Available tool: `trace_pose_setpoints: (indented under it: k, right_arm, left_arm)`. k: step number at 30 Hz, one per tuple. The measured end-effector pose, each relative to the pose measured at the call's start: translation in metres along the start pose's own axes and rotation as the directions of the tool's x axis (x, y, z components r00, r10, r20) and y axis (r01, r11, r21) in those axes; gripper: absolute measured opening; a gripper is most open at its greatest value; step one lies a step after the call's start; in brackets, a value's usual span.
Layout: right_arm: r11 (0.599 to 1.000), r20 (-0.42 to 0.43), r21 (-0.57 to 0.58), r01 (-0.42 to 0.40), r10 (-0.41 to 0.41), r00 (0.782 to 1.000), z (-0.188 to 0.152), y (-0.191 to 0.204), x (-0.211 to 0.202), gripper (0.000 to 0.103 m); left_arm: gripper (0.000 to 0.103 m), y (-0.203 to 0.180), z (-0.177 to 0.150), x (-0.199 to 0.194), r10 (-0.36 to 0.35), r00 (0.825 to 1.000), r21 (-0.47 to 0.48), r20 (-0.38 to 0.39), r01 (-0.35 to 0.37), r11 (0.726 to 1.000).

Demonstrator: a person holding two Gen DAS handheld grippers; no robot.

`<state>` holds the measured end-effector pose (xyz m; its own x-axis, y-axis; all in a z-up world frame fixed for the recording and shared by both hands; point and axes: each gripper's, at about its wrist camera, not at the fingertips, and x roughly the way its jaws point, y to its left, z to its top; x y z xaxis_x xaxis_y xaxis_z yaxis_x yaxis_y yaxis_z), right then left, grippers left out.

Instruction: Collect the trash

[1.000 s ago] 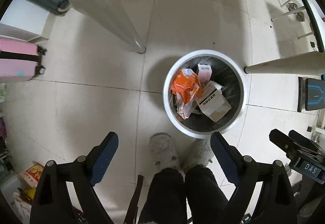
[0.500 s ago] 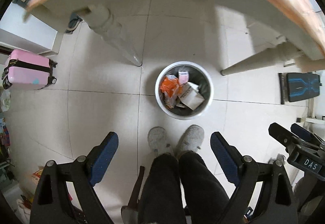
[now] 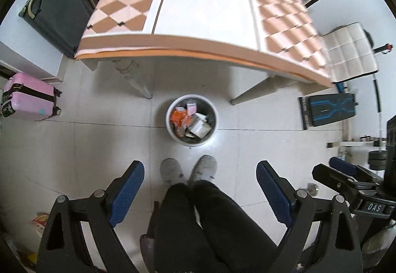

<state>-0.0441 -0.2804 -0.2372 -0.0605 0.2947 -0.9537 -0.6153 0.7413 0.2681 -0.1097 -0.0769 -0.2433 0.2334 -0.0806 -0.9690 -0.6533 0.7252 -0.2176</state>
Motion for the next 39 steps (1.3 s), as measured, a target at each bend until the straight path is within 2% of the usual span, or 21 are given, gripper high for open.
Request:
trace_pose_setpoints:
  k: [6, 15, 26, 28, 39]
  right_arm:
    - [0.996, 0.009, -0.018, -0.082, 0.082, 0.997, -0.012, 0.017, -0.065, 0.103]
    - [0.988, 0.030, -0.071, -0.139, 0.141, 0.990, -0.021, 0.045, -0.122, 0.103]
    - [0.980, 0.018, -0.093, -0.175, 0.177, 0.984, -0.027, 0.059, -0.140, 0.103]
    - [0.979, 0.019, -0.089, -0.184, 0.187, 0.982, -0.028, 0.058, -0.141, 0.103]
    - [0.978, 0.038, -0.096, -0.183, 0.187, 0.982, -0.025, 0.058, -0.157, 0.103]
  left_arm:
    - [0.093, -0.007, -0.007, -0.053, -0.072, 0.997, 0.003, 0.028, 0.072, 0.997]
    - [0.093, -0.020, -0.010, -0.110, -0.146, 0.985, 0.035, 0.092, 0.143, 0.989]
    - [0.093, -0.031, -0.014, -0.134, -0.186, 0.975, 0.077, 0.122, 0.177, 0.981]
    - [0.100, -0.033, -0.015, -0.137, -0.187, 0.974, 0.084, 0.126, 0.178, 0.980]
    - [0.100, -0.038, -0.014, -0.151, -0.206, 0.967, 0.098, 0.153, 0.193, 0.976]
